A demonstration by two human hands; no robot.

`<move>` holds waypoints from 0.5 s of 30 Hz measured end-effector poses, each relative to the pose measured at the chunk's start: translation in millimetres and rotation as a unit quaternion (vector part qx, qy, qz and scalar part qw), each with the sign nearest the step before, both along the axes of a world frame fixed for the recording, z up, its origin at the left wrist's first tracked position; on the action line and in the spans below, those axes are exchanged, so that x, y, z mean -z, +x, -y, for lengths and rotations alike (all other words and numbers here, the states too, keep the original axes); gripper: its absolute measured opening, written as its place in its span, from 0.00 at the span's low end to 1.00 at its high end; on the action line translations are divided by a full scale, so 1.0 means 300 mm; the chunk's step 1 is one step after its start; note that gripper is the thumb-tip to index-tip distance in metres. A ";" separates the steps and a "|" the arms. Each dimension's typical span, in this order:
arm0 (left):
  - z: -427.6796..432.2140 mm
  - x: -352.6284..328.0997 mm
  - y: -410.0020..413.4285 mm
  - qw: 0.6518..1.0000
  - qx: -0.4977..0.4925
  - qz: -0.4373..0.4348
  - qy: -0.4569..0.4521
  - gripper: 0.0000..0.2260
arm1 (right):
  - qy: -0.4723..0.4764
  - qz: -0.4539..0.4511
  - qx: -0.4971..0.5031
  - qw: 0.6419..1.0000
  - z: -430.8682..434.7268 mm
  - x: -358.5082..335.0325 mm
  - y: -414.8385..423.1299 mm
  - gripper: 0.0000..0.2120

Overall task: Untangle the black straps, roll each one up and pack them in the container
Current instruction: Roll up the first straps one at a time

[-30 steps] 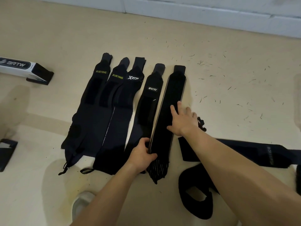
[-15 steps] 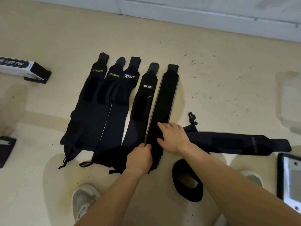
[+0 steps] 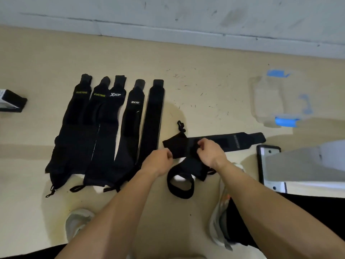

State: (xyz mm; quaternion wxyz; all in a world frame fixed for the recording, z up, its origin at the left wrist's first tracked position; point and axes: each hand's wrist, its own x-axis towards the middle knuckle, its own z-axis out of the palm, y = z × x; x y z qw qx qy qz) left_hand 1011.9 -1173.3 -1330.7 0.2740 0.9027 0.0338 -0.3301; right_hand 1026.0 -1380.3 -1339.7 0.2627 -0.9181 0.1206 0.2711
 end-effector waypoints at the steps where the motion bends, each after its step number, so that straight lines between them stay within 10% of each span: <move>1: 0.020 0.004 -0.002 1.000 0.004 -0.002 -0.009 0.11 | 0.006 -0.013 0.024 1.000 0.043 0.004 -0.015 0.19; 15: 0.124 0.200 -0.047 0.995 0.048 -0.087 -0.010 0.37 | 0.026 -0.113 0.005 0.993 0.037 0.178 -0.063 0.26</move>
